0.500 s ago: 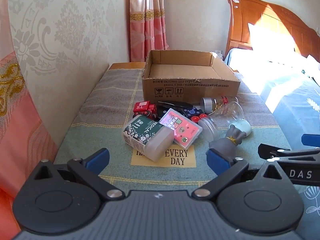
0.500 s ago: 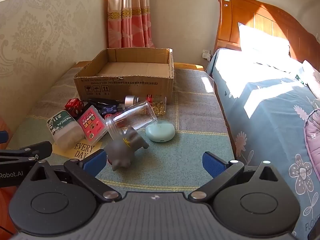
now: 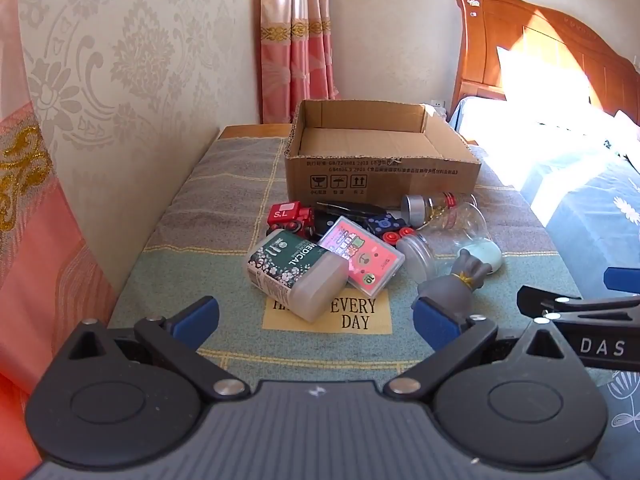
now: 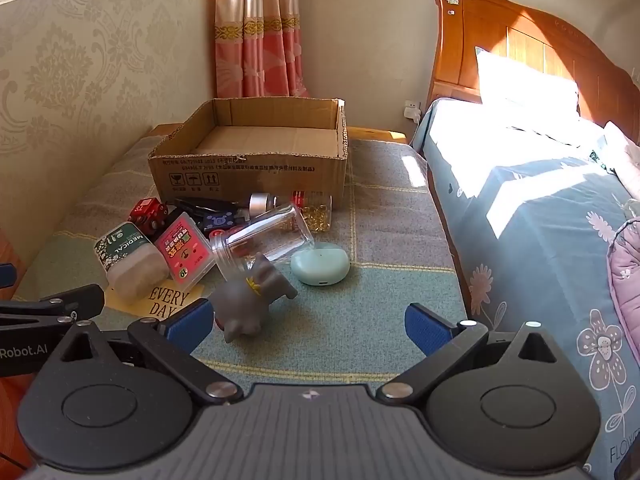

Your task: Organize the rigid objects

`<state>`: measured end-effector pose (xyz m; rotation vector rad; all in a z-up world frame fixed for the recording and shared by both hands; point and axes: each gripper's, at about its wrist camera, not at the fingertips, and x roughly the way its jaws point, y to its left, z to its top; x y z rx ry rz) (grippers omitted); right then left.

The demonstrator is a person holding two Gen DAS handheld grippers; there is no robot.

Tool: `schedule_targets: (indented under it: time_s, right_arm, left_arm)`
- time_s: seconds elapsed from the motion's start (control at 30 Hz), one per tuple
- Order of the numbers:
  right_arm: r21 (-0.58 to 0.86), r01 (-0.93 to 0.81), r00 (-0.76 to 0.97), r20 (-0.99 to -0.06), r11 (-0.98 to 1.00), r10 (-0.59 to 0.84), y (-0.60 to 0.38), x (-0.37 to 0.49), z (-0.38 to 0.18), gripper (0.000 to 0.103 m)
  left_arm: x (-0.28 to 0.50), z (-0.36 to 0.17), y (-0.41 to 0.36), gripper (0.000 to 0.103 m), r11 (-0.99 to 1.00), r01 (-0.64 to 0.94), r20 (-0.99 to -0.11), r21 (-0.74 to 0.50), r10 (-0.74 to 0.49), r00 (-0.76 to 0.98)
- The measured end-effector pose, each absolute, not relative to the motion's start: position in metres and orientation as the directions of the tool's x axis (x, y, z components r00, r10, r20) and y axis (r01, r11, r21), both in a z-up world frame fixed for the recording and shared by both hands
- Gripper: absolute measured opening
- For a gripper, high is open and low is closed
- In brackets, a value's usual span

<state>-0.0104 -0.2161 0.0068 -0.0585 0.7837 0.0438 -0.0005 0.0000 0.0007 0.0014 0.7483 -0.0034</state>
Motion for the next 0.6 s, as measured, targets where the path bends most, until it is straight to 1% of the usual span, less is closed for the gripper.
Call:
schedule_targets:
  time_s: [0.6]
  right_arm:
    - [-0.034, -0.061, 0.710, -0.704, 0.998, 0.019, -0.2180, -0.0122, 0.0065, 0.103]
  left_arm:
    - [-0.0032, 0.0020, -0.0016, 0.103, 1.000, 0.001, -0.676, -0.002, -0.002, 0.737]
